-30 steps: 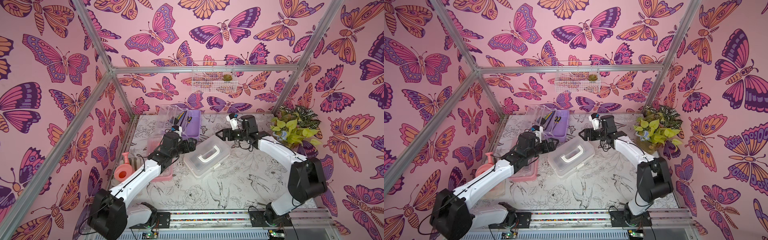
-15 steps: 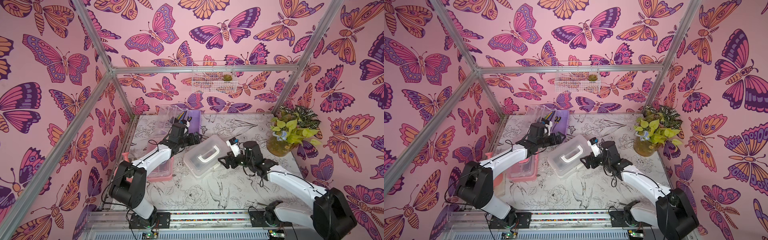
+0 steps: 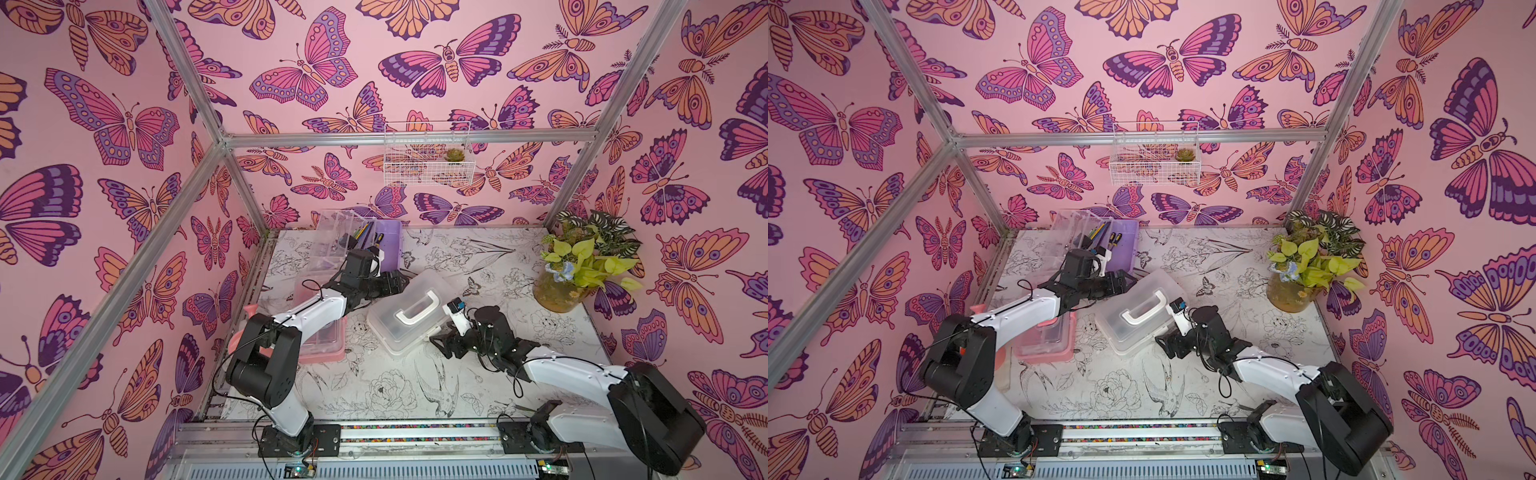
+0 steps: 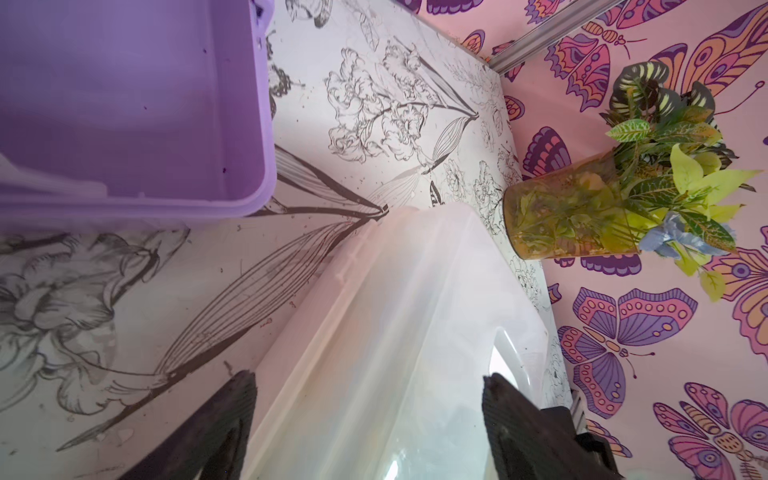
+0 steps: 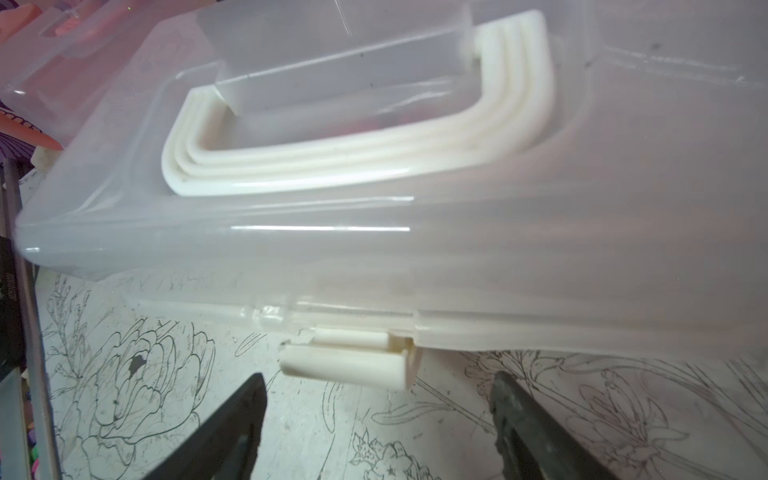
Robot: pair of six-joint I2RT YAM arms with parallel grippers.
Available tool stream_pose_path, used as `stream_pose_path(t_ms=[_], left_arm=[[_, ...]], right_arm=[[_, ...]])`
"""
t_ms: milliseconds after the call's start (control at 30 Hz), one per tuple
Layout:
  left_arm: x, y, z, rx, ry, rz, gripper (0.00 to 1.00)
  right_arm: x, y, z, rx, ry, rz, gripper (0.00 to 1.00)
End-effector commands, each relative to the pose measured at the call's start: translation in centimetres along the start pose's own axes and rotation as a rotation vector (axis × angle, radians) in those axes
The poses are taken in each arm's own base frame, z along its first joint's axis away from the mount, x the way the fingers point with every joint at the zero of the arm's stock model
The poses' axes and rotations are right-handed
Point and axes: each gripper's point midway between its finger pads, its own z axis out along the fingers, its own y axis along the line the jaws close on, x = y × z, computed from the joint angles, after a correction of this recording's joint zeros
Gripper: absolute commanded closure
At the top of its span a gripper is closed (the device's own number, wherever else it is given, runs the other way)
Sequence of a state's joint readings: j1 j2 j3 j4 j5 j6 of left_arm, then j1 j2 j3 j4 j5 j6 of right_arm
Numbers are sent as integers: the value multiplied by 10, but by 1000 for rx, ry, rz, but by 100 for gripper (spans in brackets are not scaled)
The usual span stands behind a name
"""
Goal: Close toolboxes
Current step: Adjust the toolbox at the center of the board, then fasten the toolbox latch on the toolbox.
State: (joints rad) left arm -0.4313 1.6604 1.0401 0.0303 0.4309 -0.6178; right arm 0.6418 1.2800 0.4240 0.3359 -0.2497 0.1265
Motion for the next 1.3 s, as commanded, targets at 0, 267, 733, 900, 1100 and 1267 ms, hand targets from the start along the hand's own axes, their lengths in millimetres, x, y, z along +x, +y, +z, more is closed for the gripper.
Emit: stream_pose_path(t_ms=[0,267,733,900,1100,1267], left_arm=[[18,9,7,18,52,-61,14],[37,15,-5,14,66,-112,16],[50,14,-27,-4,26,-117,16],[29,5,-24,12,-3,-84,16],[13,-2,-21,23,-26,-67,16],[10,-2,-22,22,-33,-56,16]], right_arm=[[-11,4,8,9,-58,-57,16],[-15,2,18,33,-68,-111,17],[-12,-7,19,-26,-73,-213,9],[-7,-6,22,-37,-91,-220,10],[-6,-11,28,-24,-101,-188,14],[-6,-18,30,13,-98,-180,22]])
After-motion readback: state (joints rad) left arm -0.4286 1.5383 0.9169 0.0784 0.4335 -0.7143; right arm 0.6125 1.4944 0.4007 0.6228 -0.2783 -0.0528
